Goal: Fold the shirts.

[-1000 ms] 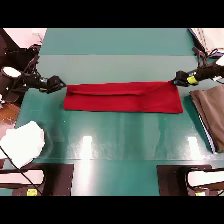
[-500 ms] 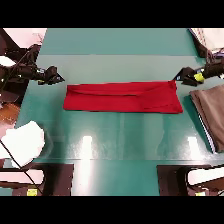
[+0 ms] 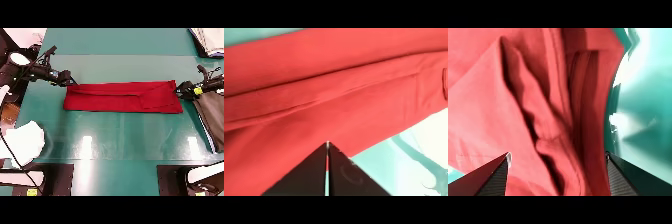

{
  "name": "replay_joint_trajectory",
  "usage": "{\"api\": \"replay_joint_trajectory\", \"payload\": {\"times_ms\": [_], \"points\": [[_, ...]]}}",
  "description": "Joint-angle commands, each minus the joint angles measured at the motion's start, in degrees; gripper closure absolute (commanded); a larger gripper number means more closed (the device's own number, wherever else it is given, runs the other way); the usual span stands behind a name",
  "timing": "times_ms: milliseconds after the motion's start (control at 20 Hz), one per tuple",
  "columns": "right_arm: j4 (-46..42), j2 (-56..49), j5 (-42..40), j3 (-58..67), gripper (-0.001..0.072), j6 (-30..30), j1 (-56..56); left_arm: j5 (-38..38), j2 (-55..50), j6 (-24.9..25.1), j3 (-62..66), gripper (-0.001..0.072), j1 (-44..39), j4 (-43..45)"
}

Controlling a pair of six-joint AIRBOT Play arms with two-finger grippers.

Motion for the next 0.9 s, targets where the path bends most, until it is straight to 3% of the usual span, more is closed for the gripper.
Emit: {"api": "replay_joint_trajectory", "payload": {"times_ms": [0,150,200,450,650,850], "points": [[0.9,-4.26,2.67,3.17,0.0048,-1.14,1.11,2.14,-0.04,0.07,0.07,0.0683,-3.63,0.07],[0.83,-6.45,4.96,4.57,0.0048,-1.14,2.21,2.23,-0.04,0.07,0.07,0.0683,-5.42,0.2],[0.92,-6.88,5.29,4.52,0.0081,-1.14,2.43,2.27,-0.04,0.02,0.07,0.0683,-6.1,0.28],[0.85,-5.38,5.64,4.52,0.0658,-3.69,2.84,5.6,-0.79,-3.23,0.37,0.0684,-10.82,2.16],[1.03,0.74,5.64,4.55,0.0695,-3.5,3.06,6.51,-6.73,-4.52,4.94,0.0683,-15.74,2.14],[2.01,9.64,5.64,4.63,0.0697,1.18,5.75,6.6,-16.81,-6.05,15.15,0.0683,-21.81,2.12]]}}
